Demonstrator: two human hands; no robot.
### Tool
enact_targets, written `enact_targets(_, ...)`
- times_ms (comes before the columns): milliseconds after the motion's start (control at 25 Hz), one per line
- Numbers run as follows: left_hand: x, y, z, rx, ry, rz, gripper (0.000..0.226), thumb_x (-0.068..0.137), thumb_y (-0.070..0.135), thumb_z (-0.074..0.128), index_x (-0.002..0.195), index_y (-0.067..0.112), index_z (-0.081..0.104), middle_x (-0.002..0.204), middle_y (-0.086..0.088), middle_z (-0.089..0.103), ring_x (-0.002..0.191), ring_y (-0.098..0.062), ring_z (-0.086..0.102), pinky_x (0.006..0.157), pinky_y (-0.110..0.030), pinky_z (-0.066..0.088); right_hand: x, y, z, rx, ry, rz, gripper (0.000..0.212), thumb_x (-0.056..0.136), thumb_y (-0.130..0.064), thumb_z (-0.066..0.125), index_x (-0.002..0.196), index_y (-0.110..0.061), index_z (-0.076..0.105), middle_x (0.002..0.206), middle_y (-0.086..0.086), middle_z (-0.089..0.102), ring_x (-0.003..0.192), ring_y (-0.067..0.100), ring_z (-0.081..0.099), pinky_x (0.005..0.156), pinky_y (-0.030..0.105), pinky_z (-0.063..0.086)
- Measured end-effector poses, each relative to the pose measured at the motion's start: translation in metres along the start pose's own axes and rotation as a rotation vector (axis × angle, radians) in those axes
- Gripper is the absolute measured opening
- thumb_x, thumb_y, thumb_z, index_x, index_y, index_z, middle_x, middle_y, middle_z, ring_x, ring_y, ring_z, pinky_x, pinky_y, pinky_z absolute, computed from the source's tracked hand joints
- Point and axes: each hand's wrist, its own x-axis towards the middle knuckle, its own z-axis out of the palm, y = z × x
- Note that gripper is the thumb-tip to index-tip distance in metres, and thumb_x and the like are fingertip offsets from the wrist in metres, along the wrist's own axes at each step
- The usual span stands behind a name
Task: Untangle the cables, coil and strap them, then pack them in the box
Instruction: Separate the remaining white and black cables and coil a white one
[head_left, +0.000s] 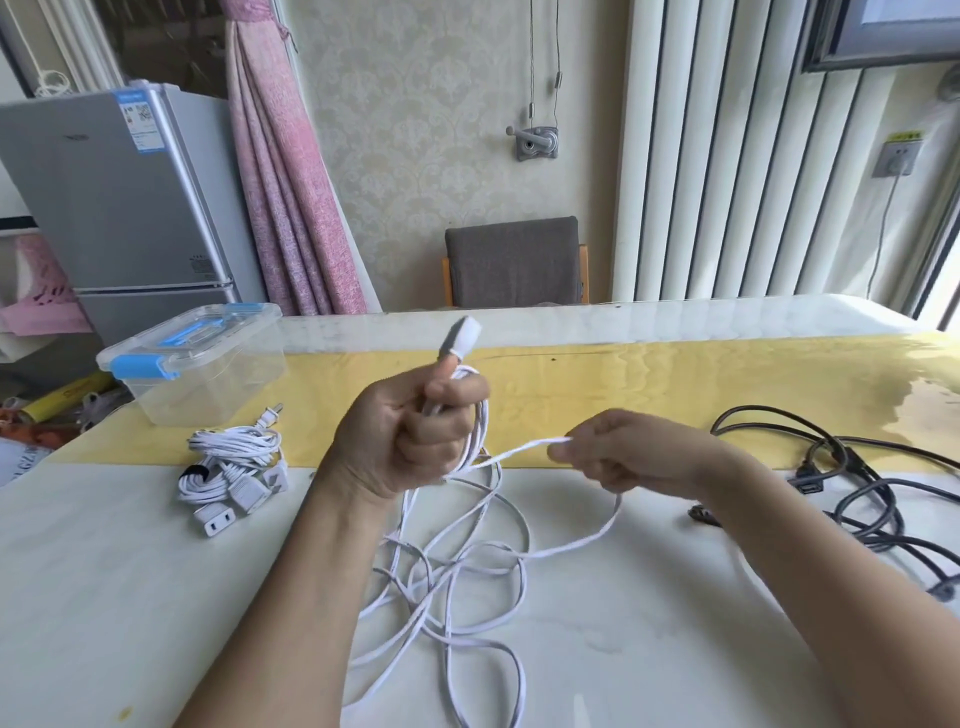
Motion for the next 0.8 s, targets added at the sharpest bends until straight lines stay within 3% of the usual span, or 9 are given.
enact_targets(120, 0.000, -0.003, -0.003, 0.152, -0.100, -0.153, 0.026, 0.102, 0.027, 0.038, 0.079, 0.017, 0.034, 0.051, 0.009, 0.020, 0.041, -0.003, 0.014, 0.036, -0.017, 0.011, -0.001, -0.005, -0.021, 0.463, 0.210, 0.002, 0.044, 0.089, -0.008, 0.048, 0.051, -0.022, 0.030, 0.054, -0.007, 0.015, 0.045, 0.007, 0.013, 0.042, 0.019, 0.012)
enact_targets(280, 0.009, -0.004, -0.013, 0.268, -0.037, -0.220, 0.027, 0.096, 0.042, 0.048, 0.082, 0.020, 0.056, 0.055, 0.011, 0.026, 0.042, -0.004, 0.021, 0.038, -0.012, 0.024, -0.007, -0.009, -0.043, 1.071, 0.321, -0.142, 0.031, 0.079, -0.019, 0.052, 0.050, -0.019, 0.041, 0.050, -0.008, 0.016, 0.048, 0.006, 0.007, 0.033, 0.016, 0.014)
enact_targets(480, 0.024, -0.019, -0.014, 0.350, 0.169, -0.312, 0.034, 0.081, 0.052, 0.064, 0.087, 0.018, 0.067, 0.050, 0.017, 0.034, 0.040, -0.001, 0.018, 0.036, -0.009, 0.025, -0.013, -0.016, -0.051, 1.161, 0.424, -0.248, 0.017, 0.087, -0.017, 0.048, 0.072, -0.012, 0.054, 0.049, -0.008, 0.025, 0.036, 0.006, 0.019, 0.031, 0.017, 0.019)
enact_targets(680, 0.034, -0.032, -0.011, 0.456, 0.308, -0.443, 0.038, 0.093, 0.046, 0.038, 0.096, 0.010, 0.053, 0.050, 0.013, 0.031, 0.037, 0.003, 0.025, 0.035, -0.010, 0.020, -0.014, -0.024, -0.039, 0.987, 0.418, -0.303, 0.031, 0.100, -0.023, 0.039, 0.081, -0.011, 0.059, 0.050, -0.008, 0.027, 0.040, 0.005, 0.019, 0.034, 0.014, 0.017)
enact_targets(800, 0.040, -0.029, -0.013, 0.321, 0.510, -0.288, 0.048, 0.089, 0.049, 0.035, 0.097, 0.006, 0.055, 0.049, 0.009, 0.028, 0.035, 0.000, 0.024, 0.033, -0.013, 0.018, -0.016, -0.034, -0.023, 0.882, 0.317, -0.395, 0.032, 0.097, -0.029, 0.042, 0.078, -0.014, 0.064, 0.052, -0.008, 0.027, 0.046, 0.006, 0.012, 0.038, 0.015, 0.013)
